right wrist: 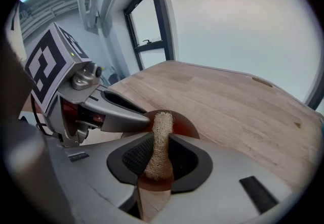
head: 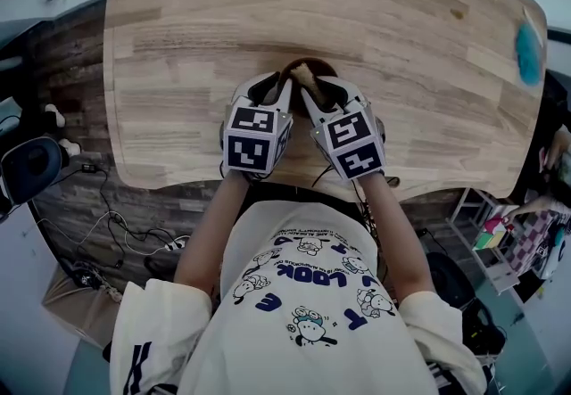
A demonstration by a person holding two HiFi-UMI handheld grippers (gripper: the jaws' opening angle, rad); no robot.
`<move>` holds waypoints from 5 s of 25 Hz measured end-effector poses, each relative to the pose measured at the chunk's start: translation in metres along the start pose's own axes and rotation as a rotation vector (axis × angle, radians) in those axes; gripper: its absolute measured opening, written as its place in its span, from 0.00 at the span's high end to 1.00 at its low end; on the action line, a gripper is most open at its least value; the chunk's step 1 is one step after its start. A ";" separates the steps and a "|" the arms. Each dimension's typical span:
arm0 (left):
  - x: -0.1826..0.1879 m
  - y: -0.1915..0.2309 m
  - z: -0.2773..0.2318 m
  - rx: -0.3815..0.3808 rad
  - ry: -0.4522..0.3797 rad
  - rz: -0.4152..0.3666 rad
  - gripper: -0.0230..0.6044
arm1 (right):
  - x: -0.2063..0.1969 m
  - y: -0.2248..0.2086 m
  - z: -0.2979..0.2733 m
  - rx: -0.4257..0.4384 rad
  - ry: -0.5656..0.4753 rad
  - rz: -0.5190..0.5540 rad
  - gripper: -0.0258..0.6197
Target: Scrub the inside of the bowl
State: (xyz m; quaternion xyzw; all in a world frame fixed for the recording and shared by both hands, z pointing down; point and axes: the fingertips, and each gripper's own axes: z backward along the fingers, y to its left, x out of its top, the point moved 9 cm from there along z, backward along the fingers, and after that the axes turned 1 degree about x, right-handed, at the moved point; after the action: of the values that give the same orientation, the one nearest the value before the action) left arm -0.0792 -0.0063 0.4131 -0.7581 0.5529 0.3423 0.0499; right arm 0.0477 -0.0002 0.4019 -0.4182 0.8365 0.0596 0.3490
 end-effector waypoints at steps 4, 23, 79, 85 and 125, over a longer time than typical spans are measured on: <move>0.007 -0.004 -0.006 -0.015 0.035 -0.174 0.81 | 0.001 -0.001 0.000 0.032 0.016 0.036 0.83; -0.008 -0.002 -0.001 0.019 -0.070 0.133 0.89 | 0.000 0.000 -0.001 -0.154 -0.011 -0.113 0.82; -0.008 -0.009 -0.006 -0.041 -0.033 0.093 0.88 | -0.009 0.007 0.005 -0.089 0.028 -0.104 0.83; -0.013 -0.011 -0.003 0.012 -0.057 0.152 0.88 | -0.008 0.009 0.004 -0.185 0.005 -0.106 0.83; -0.015 -0.017 -0.005 0.089 -0.106 0.248 0.88 | -0.005 -0.006 0.002 0.105 0.110 -0.144 0.82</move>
State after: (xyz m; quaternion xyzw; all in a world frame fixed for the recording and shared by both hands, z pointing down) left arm -0.0643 0.0101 0.4203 -0.6617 0.6536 0.3607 0.0698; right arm 0.0554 0.0002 0.4052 -0.4609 0.8243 -0.0328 0.3273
